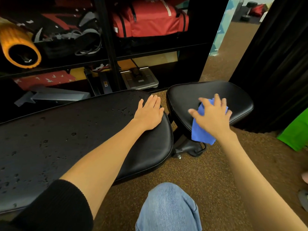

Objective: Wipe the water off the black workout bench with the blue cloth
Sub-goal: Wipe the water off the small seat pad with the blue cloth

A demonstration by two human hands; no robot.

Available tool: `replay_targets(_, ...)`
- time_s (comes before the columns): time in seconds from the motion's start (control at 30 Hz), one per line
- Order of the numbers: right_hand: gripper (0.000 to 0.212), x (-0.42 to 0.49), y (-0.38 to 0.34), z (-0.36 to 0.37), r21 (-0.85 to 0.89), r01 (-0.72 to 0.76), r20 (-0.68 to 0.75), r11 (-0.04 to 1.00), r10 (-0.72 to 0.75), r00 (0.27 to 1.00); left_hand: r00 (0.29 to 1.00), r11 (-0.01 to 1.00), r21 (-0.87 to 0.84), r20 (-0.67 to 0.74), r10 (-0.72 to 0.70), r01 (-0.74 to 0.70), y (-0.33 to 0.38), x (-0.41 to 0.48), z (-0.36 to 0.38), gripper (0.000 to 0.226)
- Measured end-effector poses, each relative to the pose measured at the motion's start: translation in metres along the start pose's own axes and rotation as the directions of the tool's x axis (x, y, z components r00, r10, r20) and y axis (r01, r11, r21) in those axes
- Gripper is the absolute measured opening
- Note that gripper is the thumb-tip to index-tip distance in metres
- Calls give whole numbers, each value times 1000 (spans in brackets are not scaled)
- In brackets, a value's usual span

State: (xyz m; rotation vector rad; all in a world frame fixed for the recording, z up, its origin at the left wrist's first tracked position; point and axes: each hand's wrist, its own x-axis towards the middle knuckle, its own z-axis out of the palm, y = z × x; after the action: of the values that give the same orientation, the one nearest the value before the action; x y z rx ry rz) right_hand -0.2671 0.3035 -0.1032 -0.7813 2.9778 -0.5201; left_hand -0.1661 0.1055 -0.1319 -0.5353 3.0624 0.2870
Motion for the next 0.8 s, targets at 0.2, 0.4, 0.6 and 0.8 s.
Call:
replay_targets(0.2,67,5,34,28,-146,97,-94,984,-111,989,1000,1000,6,-16,18,-18,-1,1,2,56)
replay_targets(0.4,63,50,86,14,93,-262,-171,960,275,946,1000,1000,4,-22,15,-15,0,2,2,56)
replay_targets(0.6,59,19,41,33,80,-288,-234,954,298,925,999,1000,11,-33,11,-10,0,2,2,56)
replay_targets(0.8,59,-50,-4,63,-78,-42,-223,996,23,975,1000,1000,-4,-15,10,-10,1,2,3,56)
